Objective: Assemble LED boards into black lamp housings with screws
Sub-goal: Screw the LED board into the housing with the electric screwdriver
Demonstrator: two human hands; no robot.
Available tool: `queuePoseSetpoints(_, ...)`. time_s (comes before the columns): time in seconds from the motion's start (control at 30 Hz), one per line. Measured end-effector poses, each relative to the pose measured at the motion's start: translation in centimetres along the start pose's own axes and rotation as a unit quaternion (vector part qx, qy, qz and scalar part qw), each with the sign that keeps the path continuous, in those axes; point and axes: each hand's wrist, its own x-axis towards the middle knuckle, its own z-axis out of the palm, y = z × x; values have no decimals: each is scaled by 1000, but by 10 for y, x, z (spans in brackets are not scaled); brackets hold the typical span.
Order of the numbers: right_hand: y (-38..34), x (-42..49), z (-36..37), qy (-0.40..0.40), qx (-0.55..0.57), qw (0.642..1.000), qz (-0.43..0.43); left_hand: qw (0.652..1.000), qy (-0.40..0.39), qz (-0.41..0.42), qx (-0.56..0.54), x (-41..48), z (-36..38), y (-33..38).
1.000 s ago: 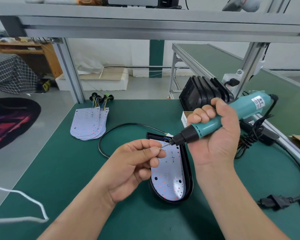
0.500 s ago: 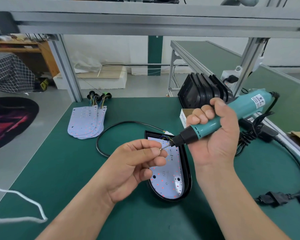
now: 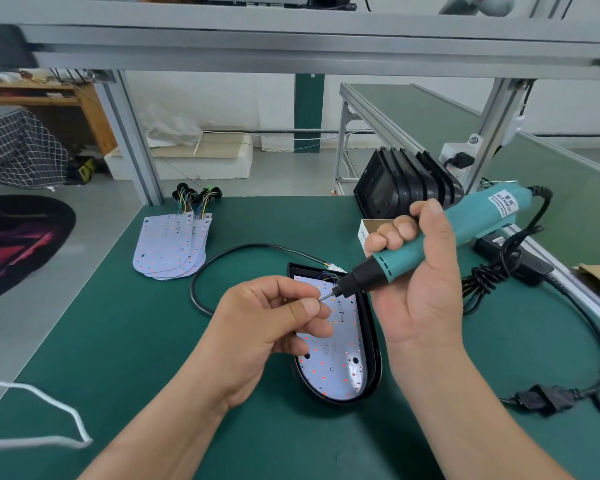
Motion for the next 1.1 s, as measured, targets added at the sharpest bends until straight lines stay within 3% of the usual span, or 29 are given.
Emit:
queuePoseSetpoints(0.23,6,-1,-10,34,16,999,4,999,21,34,36,1,3,-5)
queuePoseSetpoints(0.6,5,0,-10,62,44,997,5,1000,-4,20,22,1,1,-5)
queuePoseSetpoints(0.73,0,5,-13,69,53,996,3,998,62,28,-7,10,-12,-7)
queuePoseSetpoints(0.9,-8,16,-24,91,42,995,-15,973,160,-5,164,30,-24,-18)
queuePoseSetpoints(0.97,-12,21,-30,101,29,994,-28,963,131,-26,235,33,-21,-22)
queuePoseSetpoints(1.1,-16,30,-44,120,-12,992,-45,958,70,-57,274,35,-9,-24)
